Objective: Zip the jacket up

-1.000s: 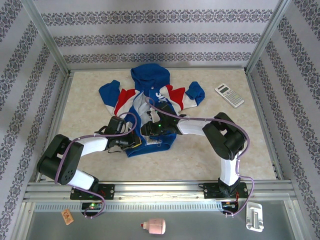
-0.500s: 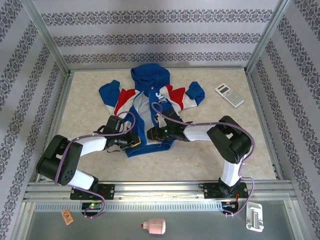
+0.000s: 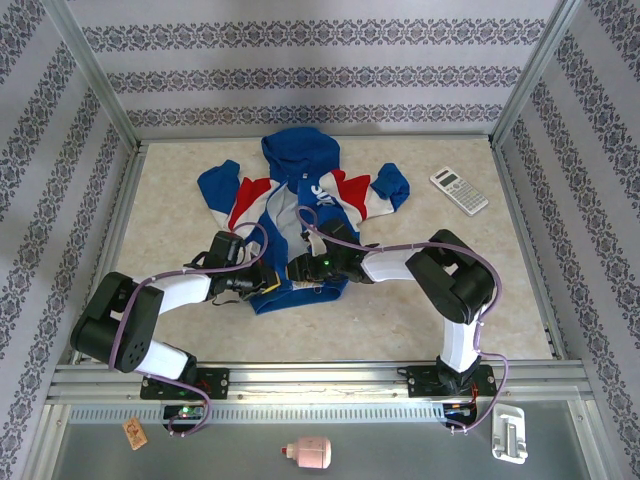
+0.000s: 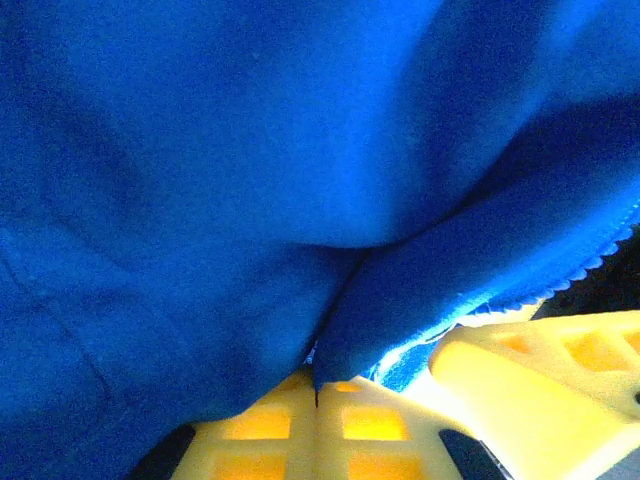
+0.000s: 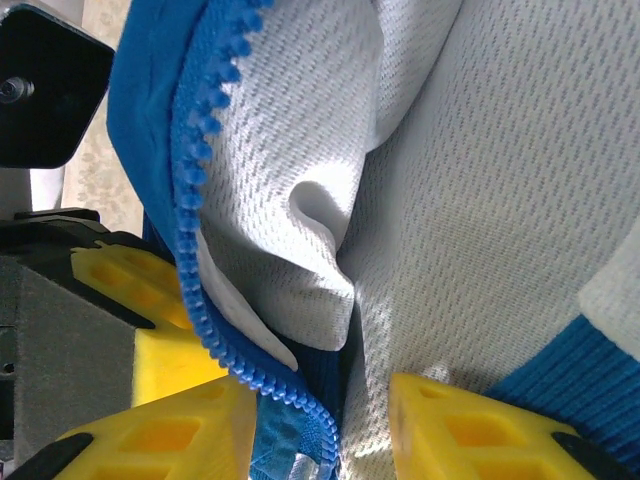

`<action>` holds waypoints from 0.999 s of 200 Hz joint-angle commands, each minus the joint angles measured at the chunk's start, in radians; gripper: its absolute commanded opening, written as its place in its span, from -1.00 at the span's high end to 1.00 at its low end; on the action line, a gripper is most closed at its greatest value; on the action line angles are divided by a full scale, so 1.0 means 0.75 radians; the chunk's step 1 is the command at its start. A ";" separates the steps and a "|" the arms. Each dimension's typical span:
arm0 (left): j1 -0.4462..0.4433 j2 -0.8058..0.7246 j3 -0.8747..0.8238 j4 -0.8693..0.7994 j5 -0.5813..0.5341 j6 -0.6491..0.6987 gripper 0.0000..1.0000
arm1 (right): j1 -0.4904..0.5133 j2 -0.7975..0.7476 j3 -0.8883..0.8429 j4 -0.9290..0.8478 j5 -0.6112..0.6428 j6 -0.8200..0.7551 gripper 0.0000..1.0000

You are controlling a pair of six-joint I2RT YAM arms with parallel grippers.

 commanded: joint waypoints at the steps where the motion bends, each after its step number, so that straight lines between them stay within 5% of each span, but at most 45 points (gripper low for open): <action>1: 0.022 -0.024 -0.013 0.071 0.029 -0.022 1.00 | 0.021 0.030 0.041 0.034 -0.043 -0.044 0.22; 24: 0.026 -0.027 -0.004 0.074 0.045 -0.022 1.00 | 0.025 0.033 0.070 0.056 -0.078 -0.040 0.37; 66: 0.048 -0.071 0.014 0.024 0.055 0.008 1.00 | 0.025 -0.043 0.066 0.081 -0.062 -0.013 1.00; 115: 0.072 -0.143 0.083 -0.112 0.065 0.079 0.80 | 0.009 -0.156 0.085 -0.055 -0.006 -0.011 1.00; 161: 0.101 -0.293 0.190 -0.347 0.041 0.181 0.20 | -0.021 -0.205 0.218 -0.415 0.014 -0.014 1.00; 200: 0.102 -0.434 0.280 -0.560 0.006 0.285 0.18 | -0.036 -0.221 0.285 -0.566 0.012 0.027 1.00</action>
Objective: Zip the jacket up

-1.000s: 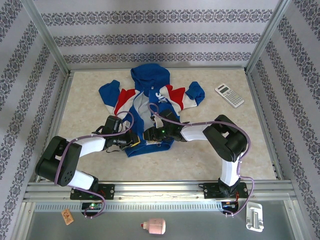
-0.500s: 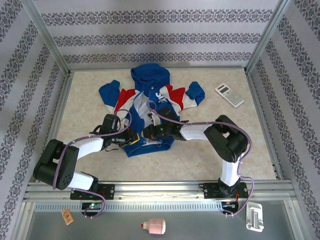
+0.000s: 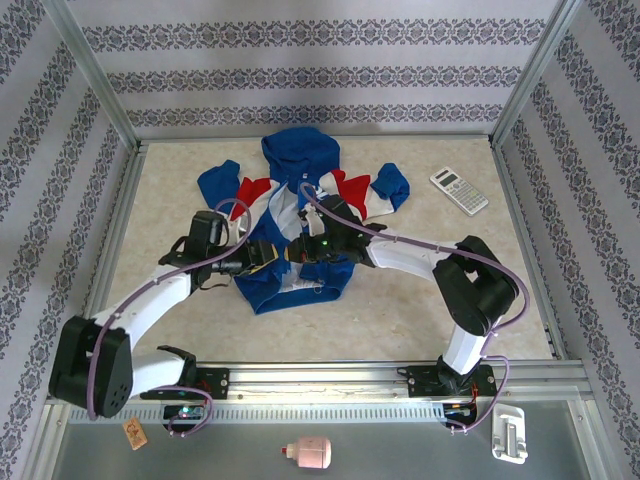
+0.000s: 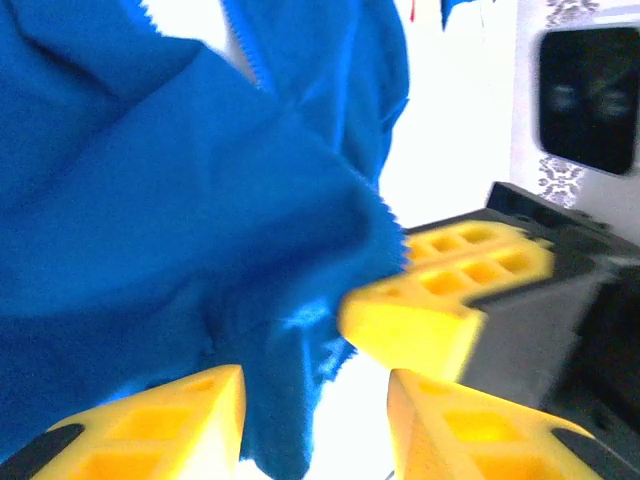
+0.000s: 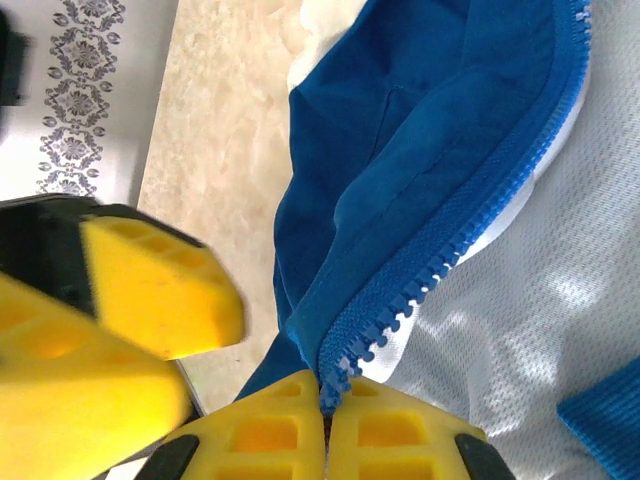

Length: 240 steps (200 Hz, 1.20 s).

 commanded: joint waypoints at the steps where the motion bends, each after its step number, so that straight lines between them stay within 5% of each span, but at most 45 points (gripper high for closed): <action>1: 0.015 -0.083 0.074 -0.220 -0.034 0.128 0.18 | -0.014 -0.050 0.050 -0.178 0.025 0.020 1.00; 27: 0.010 -0.149 0.113 -0.309 -0.052 0.203 0.31 | -0.009 -0.054 0.110 -0.293 0.046 -0.014 1.00; 77: -0.066 -0.097 0.081 -0.140 -0.030 0.140 0.58 | -0.002 -0.049 0.241 -0.521 0.088 -0.089 1.00; 144: -0.198 0.002 0.007 0.095 -0.056 0.024 0.38 | 0.000 -0.029 0.302 -0.575 0.045 -0.075 1.00; 201: -0.219 0.085 -0.068 0.202 -0.050 -0.017 0.56 | -0.004 -0.011 0.311 -0.558 -0.008 -0.042 1.00; 240: -0.220 0.115 -0.124 0.344 0.003 -0.087 0.41 | -0.015 0.007 0.292 -0.515 -0.058 -0.006 1.00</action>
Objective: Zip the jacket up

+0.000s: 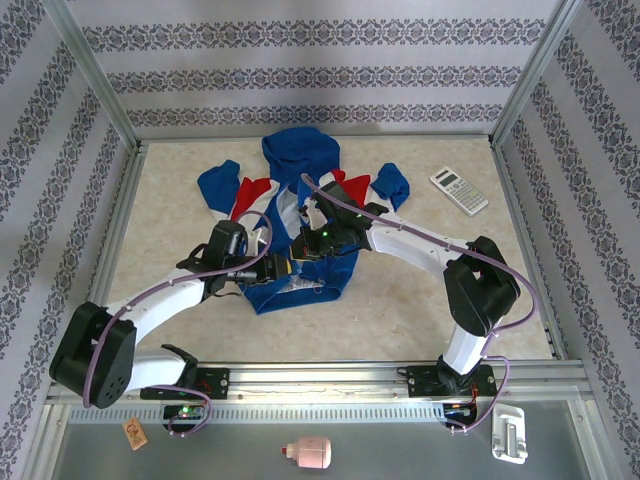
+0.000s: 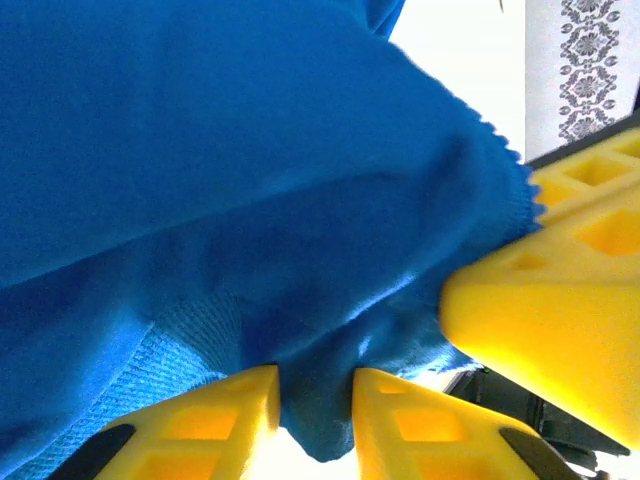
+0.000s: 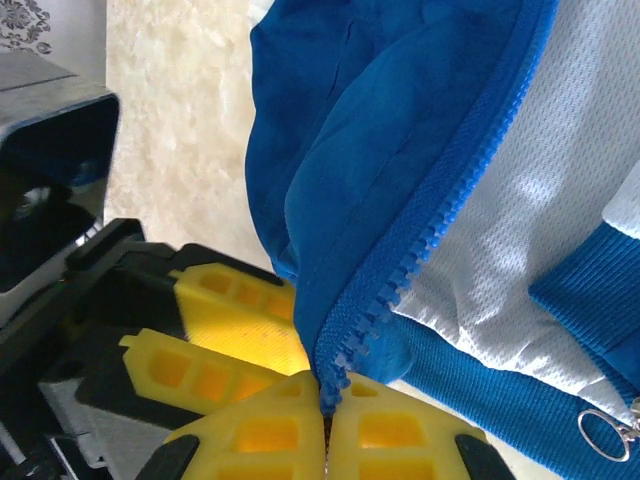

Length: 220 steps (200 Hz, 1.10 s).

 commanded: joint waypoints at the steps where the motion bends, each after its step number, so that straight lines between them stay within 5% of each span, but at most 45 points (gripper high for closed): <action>1: -0.016 0.013 -0.034 0.151 0.044 -0.060 0.41 | -0.008 0.014 0.023 0.035 -0.057 0.034 1.00; 106: -0.010 0.017 -0.104 0.352 0.104 -0.156 0.28 | -0.055 0.047 -0.063 0.162 -0.135 0.121 1.00; 143: 0.005 0.017 -0.112 0.352 0.109 -0.160 0.84 | -0.066 0.048 -0.104 0.234 -0.161 0.152 1.00; 154: 0.013 0.011 -0.120 0.363 0.112 -0.167 1.00 | -0.068 0.036 -0.134 0.294 -0.170 0.180 0.75; 174: 0.031 -0.006 -0.147 0.420 0.131 -0.209 1.00 | -0.068 0.010 -0.199 0.426 -0.198 0.235 0.48; 220: 0.080 -0.025 -0.191 0.561 0.211 -0.302 1.00 | -0.053 -0.024 -0.290 0.556 -0.205 0.295 0.49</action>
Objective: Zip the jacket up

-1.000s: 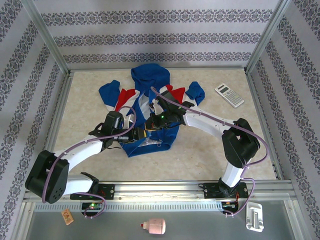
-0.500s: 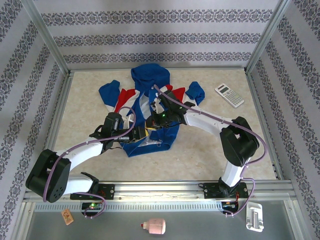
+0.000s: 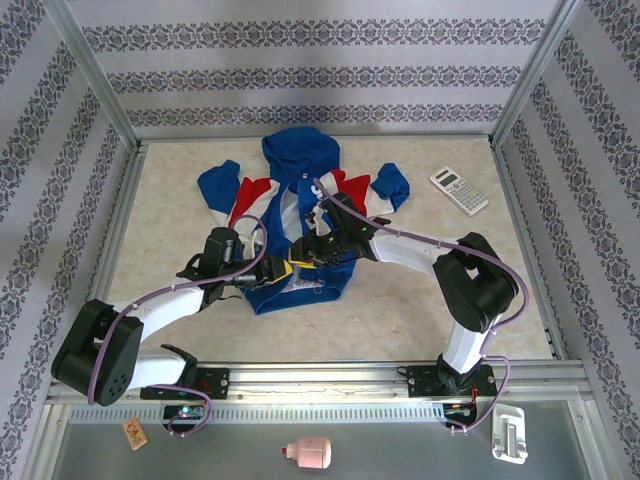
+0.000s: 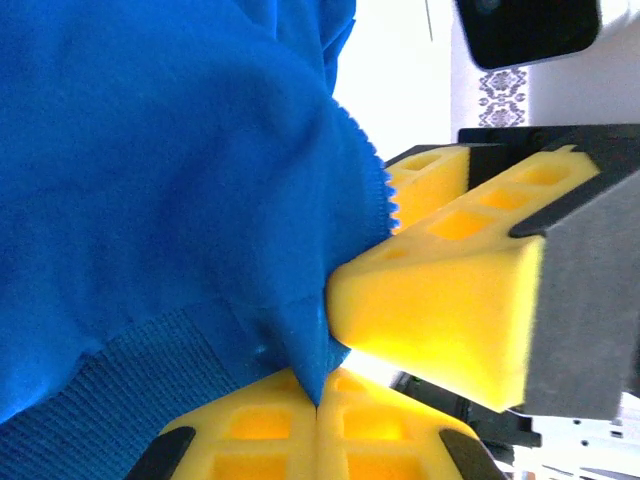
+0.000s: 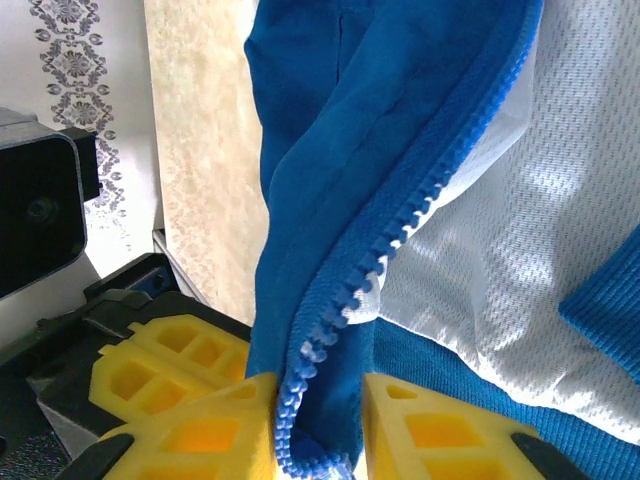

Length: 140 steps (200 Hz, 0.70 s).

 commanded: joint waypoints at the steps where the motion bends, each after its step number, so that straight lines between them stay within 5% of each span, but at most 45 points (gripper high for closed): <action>1: 0.032 -0.036 -0.024 0.172 0.075 -0.073 1.00 | 0.002 -0.053 -0.026 0.103 -0.031 0.041 0.49; 39: 0.055 -0.040 -0.052 0.235 0.100 -0.108 1.00 | 0.022 -0.047 -0.030 0.139 -0.042 0.067 0.69; 74: 0.076 -0.043 -0.072 0.285 0.108 -0.142 1.00 | 0.037 -0.049 -0.037 0.141 -0.045 0.073 0.59; 101: 0.093 -0.052 -0.070 0.266 0.111 -0.132 1.00 | 0.037 -0.056 -0.042 0.131 -0.031 0.074 0.95; 123: 0.106 -0.081 -0.046 0.151 0.109 -0.074 0.39 | 0.036 -0.066 -0.027 0.110 -0.017 0.072 1.00; 140: 0.118 -0.137 -0.001 -0.032 0.080 0.008 0.25 | 0.036 -0.073 -0.002 0.068 -0.008 0.068 1.00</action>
